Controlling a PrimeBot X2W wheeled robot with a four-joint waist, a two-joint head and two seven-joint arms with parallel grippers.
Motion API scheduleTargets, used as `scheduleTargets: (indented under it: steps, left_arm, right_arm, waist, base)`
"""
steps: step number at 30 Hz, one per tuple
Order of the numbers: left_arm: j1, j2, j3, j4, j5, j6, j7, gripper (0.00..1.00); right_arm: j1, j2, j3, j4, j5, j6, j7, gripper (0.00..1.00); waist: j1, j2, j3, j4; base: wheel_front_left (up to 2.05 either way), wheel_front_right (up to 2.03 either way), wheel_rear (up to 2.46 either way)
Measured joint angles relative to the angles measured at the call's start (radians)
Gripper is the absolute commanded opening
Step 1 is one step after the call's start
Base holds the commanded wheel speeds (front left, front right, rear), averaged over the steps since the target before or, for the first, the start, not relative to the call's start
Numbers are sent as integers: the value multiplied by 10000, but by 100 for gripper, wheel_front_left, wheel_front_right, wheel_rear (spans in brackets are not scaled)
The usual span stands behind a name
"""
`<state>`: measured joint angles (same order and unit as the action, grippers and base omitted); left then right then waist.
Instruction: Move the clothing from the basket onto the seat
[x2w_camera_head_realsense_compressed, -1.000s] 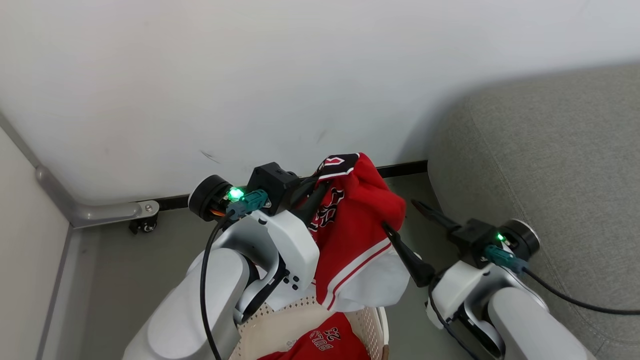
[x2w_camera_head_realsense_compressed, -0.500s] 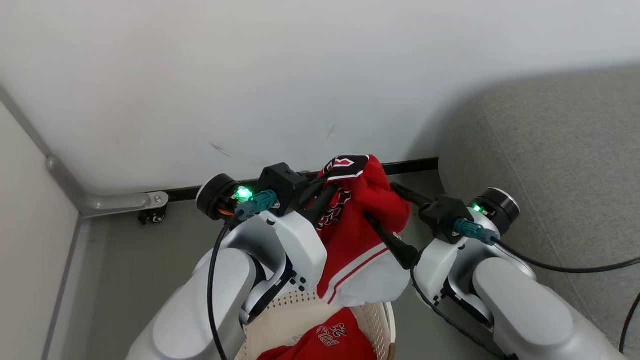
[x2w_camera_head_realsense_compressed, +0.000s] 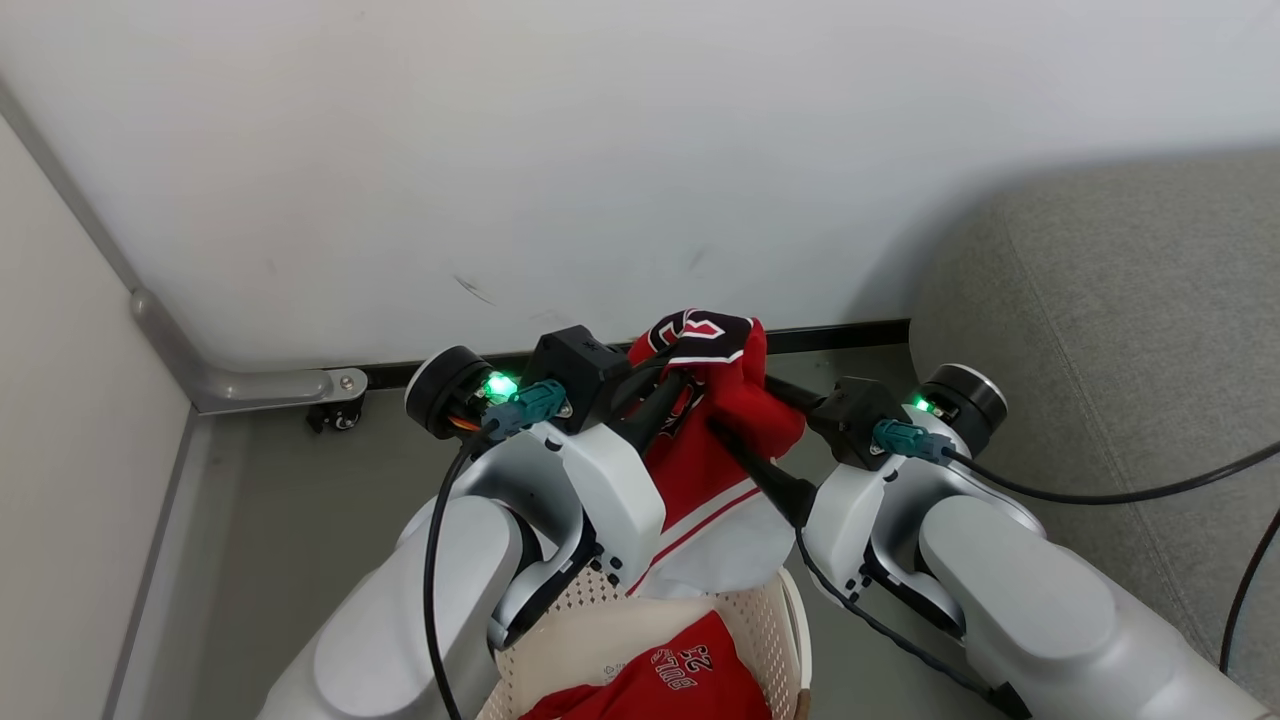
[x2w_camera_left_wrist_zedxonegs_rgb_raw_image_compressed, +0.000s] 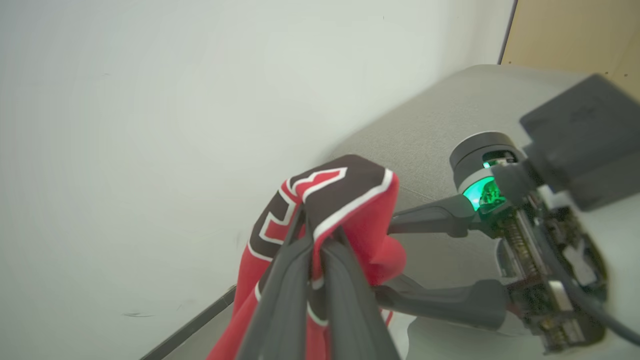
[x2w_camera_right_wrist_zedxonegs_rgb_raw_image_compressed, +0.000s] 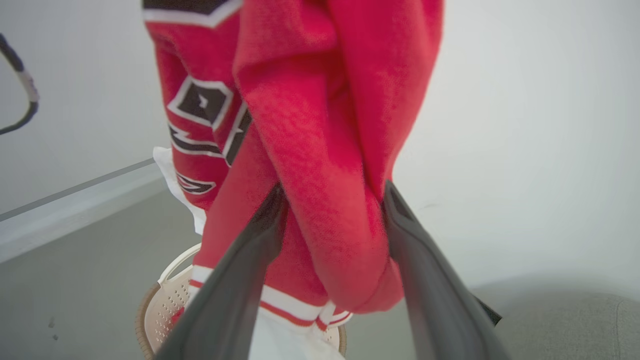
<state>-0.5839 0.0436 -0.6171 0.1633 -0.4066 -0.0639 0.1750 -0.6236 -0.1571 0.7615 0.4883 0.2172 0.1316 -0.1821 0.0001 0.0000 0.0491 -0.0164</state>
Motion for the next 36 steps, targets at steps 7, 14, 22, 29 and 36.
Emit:
scheduleTargets:
  steps: [7, 14, 22, 29, 36]
  left_arm:
    - [2, -6, 2, 36, -159, 100, -13, 0]
    - [22, -27, 79, 67, -209, 284, -140, 38]
    - [149, -35, 221, 90, -263, 439, -297, 100]
    - [225, -36, 213, 88, -318, 437, -439, 100]
    - [258, -38, 63, 63, -393, 372, -581, 100]
  right_arm:
    - [-164, -15, 330, 234, 407, 0, -153, 0]
    - [-165, -236, 176, 299, 784, 0, -393, 0]
    - [-165, -527, -134, 230, 1016, 2, -472, 0]
    - [-166, -892, -677, 31, 1087, 2, -568, 0]
    - [-164, -1413, -1340, -67, 1089, 2, -571, 0]
  waist:
    - [0, 0, -58, 64]
    - [-1, 0, -104, -50]
    - [-1, 0, -94, -243]
    - [0, 0, -57, -431]
    - [-1, 0, -58, -664]
  base:
    - [0, 0, 0]
    - [0, 0, 0]
    - [0, 0, 0]
    - [0, 0, 0]
    - [0, 0, 0]
